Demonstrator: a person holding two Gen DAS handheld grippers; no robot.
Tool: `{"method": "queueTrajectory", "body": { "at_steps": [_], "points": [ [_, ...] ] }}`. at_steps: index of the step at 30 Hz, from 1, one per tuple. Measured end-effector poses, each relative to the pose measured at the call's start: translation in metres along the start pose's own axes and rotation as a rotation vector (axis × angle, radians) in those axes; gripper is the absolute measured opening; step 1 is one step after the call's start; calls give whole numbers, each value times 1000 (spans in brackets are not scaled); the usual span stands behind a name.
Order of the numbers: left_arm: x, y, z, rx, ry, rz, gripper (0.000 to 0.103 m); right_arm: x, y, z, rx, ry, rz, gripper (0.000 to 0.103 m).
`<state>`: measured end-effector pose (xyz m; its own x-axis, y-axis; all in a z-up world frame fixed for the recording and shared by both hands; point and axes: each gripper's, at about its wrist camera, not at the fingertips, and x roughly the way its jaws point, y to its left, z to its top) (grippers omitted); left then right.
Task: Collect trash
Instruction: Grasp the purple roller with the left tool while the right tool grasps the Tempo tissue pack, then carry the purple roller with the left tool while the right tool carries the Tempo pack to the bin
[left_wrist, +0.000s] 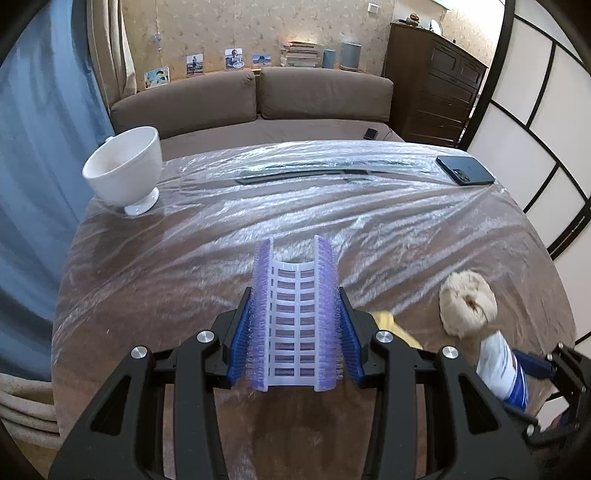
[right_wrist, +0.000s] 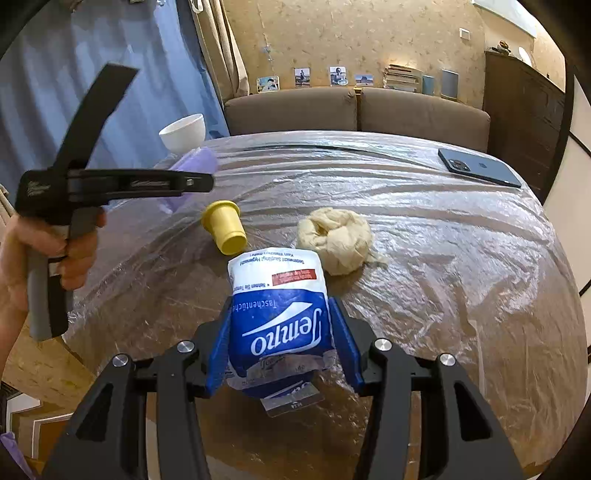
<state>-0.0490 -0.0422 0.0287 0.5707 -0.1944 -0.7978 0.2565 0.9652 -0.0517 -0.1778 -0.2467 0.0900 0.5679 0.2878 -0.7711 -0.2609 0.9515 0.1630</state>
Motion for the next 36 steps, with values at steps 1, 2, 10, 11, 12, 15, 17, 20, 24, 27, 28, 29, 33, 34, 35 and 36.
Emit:
{"method": "queueTrajectory", "body": {
  "at_steps": [1, 2, 10, 11, 12, 15, 17, 20, 24, 27, 28, 29, 33, 34, 35, 36],
  "points": [
    [-2, 0, -3, 1, -1, 0, 44, 1, 2, 0, 1, 1, -3, 49],
    [-5, -1, -6, 2, -3, 1, 44, 1, 1, 0, 2, 1, -5, 49],
    [-24, -10, -34, -16, 0, -11, 44, -4, -3, -3, 23, 3, -1, 49],
    [-26, -11, -37, -20, 1, -13, 44, -5, -3, -3, 23, 2, -2, 49],
    [-27, -12, -41, -25, 3, -14, 44, -6, -3, -3, 24, 1, -1, 49],
    [-32, -14, -51, -32, 8, -16, 44, -10, -2, -6, 22, -2, 2, 49],
    [-35, -17, -58, -36, 8, -15, 44, -13, -1, -8, 19, -2, 2, 49],
    [-42, -19, -67, -44, 9, -22, 44, -16, 0, -10, 16, -3, 5, 49],
    [-49, -23, -79, -45, 13, -26, 44, -23, 1, -13, 18, -7, 9, 49],
    [-54, -25, -88, -45, 16, -26, 44, -27, 1, -15, 17, -9, 12, 49],
    [-55, -26, -89, -46, 17, -27, 44, -28, 2, -15, 16, -10, 13, 49],
    [-57, -27, -91, -46, 18, -27, 44, -30, 2, -16, 13, -11, 16, 49],
    [-63, -30, -100, -38, 19, -22, 44, -38, 5, -19, 6, -16, 24, 49],
    [-65, -30, -102, -37, 20, -24, 44, -39, 5, -19, 4, -16, 27, 49],
    [-66, -30, -103, -37, 20, -27, 44, -41, 6, -20, 3, -17, 30, 49],
    [-67, -31, -105, -37, 21, -30, 44, -43, 7, -21, 2, -17, 32, 49]
  ]
}}
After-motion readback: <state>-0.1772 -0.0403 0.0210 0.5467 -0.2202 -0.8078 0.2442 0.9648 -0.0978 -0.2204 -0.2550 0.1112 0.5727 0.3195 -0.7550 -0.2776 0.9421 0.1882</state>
